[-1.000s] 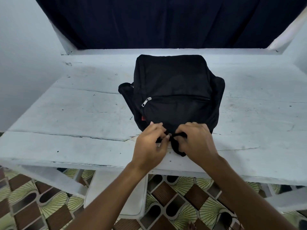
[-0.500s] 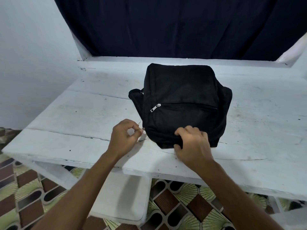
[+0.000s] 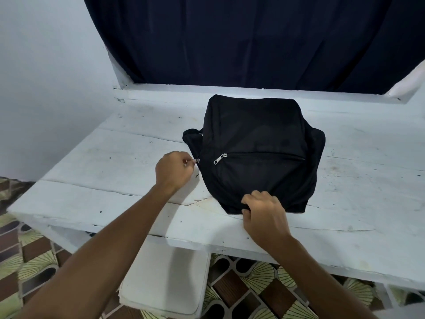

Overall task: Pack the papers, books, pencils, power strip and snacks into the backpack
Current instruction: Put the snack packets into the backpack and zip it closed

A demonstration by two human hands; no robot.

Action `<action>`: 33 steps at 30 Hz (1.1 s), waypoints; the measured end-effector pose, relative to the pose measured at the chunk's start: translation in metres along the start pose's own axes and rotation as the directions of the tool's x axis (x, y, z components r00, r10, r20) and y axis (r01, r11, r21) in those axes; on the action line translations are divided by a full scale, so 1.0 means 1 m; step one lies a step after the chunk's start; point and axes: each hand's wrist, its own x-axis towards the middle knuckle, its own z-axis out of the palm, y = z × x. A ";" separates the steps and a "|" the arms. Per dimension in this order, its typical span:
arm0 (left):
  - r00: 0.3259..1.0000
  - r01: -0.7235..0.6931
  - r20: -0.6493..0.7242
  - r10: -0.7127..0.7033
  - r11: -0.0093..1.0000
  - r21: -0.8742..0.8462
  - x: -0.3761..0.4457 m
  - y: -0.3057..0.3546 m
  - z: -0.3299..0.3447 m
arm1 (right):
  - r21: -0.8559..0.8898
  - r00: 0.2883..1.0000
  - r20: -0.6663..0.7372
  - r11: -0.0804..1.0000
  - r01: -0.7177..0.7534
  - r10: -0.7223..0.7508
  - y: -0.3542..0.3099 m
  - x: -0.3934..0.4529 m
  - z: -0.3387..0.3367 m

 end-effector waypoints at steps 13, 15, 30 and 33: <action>0.999 0.000 0.041 -0.005 0.991 0.131 0.043 0.018 0.019 | 0.063 0.988 0.069 0.989 0.135 -0.139 0.013 0.003 -0.002; 0.979 -0.197 -0.059 0.198 0.980 0.010 0.026 0.019 0.012 | 0.108 0.971 0.127 0.976 0.190 -0.203 0.020 0.004 -0.009; 0.636 -0.772 0.227 0.738 0.607 0.190 -0.034 0.003 0.034 | -0.305 0.905 0.399 0.910 0.281 -0.146 0.141 0.008 -0.047; 0.647 -0.756 0.213 0.732 0.652 0.056 -0.030 0.001 0.040 | -0.238 0.906 0.316 0.901 0.364 -0.283 0.149 0.015 -0.040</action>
